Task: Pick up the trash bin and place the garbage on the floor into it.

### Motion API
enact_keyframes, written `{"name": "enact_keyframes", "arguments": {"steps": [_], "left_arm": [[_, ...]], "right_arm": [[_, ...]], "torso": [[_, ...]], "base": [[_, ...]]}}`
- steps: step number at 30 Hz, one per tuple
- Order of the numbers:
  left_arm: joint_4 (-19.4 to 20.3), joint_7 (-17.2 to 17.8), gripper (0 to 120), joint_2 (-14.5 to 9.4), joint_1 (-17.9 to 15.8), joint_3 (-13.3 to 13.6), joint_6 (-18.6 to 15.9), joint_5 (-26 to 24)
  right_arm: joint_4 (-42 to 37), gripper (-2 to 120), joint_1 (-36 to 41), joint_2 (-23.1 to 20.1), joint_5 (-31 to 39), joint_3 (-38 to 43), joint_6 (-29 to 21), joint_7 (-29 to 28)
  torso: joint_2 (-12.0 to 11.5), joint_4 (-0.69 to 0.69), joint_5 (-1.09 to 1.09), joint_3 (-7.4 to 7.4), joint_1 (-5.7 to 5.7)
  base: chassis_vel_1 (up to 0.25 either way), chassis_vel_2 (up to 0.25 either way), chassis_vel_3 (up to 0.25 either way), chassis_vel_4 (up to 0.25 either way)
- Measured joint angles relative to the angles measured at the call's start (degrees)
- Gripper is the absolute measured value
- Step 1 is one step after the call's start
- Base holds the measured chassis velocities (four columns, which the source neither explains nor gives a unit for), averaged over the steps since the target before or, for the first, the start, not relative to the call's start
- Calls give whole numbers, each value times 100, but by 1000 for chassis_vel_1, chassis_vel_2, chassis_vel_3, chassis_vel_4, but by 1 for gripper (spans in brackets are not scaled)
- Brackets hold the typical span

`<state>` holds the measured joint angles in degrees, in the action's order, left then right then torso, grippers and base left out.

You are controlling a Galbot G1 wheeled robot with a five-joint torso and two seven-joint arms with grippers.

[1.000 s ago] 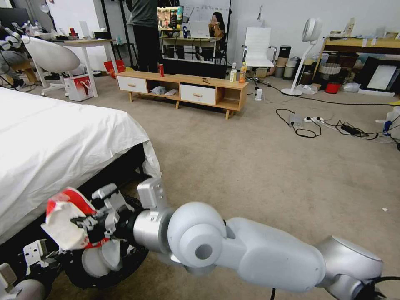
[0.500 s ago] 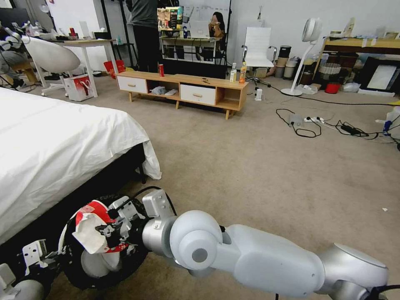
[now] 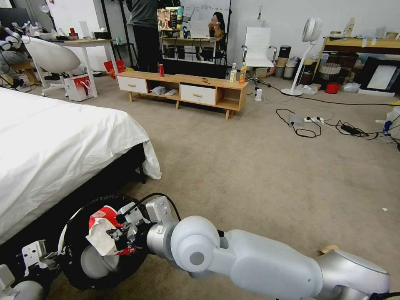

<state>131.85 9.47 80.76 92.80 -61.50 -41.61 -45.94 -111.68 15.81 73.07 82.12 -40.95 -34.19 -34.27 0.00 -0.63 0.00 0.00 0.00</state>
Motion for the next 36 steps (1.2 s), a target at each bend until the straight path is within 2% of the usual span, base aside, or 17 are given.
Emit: {"name": "enact_keyframes", "arguments": {"steps": [6, 19, 20, 21, 23, 24, 26, 29, 31, 32, 35, 36], "left_arm": [[23, -17, 1, 30, 24, 4, 1, 0], [9, -107, 1, 59, 29, 4, 11, 29], [1, -109, 1, 61, 23, 9, 11, 32], [1, -109, 1, 61, 23, 9, 11, 32], [-7, -111, 1, 66, 15, 18, 11, 36], [-7, -111, 1, 66, 15, 18, 11, 36], [-23, -112, 1, 66, 16, 17, 11, 40], [-29, -112, 1, 65, 17, 14, 12, 41], [-45, -113, 1, 66, 18, 13, 15, 48], [-45, -113, 1, 66, 18, 13, 15, 48], [-68, -118, 1, 72, 13, 16, 22, 64], [-68, -118, 1, 72, 13, 16, 22, 64]], "right_arm": [[423, 0, 130, 99, -217, -47, 56, 173], [594, 1, 148, 172, -377, -24, 203, 311], [567, 10, 130, 175, -372, 11, 204, 312], [567, 10, 130, 175, -372, 11, 204, 312], [549, 20, 120, 184, -367, 40, 206, 303], [549, 20, 120, 184, -367, 40, 206, 303], [497, 31, 118, 177, -354, 73, 208, 284], [469, 35, 116, 169, -346, 90, 208, 275], [389, 48, 94, 151, -317, 123, 197, 228], [389, 48, 94, 151, -317, 123, 197, 228], [250, 64, 49, 103, -258, 168, 155, 164], [250, 64, 49, 103, -258, 168, 155, 164]], "torso": [[0, 0, 0, 0, 0], [0, 0, 0, 0, 0], [0, 0, 0, 0, 0], [0, 0, 0, 0, 0], [0, 0, 0, 0, 0], [0, 0, 0, 0, 0], [0, 0, 0, 0, 0], [0, 0, 0, 0, 0], [0, 0, 0, 0, 0], [0, 0, 0, 0, 0], [0, 0, 0, 0, 0], [0, 0, 0, 0, 0]], "base": [[0, 0, 0, 0], [0, 0, 0, 0], [0, 0, 0, 0], [0, 0, 0, 0], [0, 0, 0, 0], [0, 0, 0, 0], [0, 0, 0, 0], [0, 0, 0, 0], [0, 0, 0, 0], [0, 0, 0, 0], [0, 0, 0, 0], [0, 0, 0, 0]]}}
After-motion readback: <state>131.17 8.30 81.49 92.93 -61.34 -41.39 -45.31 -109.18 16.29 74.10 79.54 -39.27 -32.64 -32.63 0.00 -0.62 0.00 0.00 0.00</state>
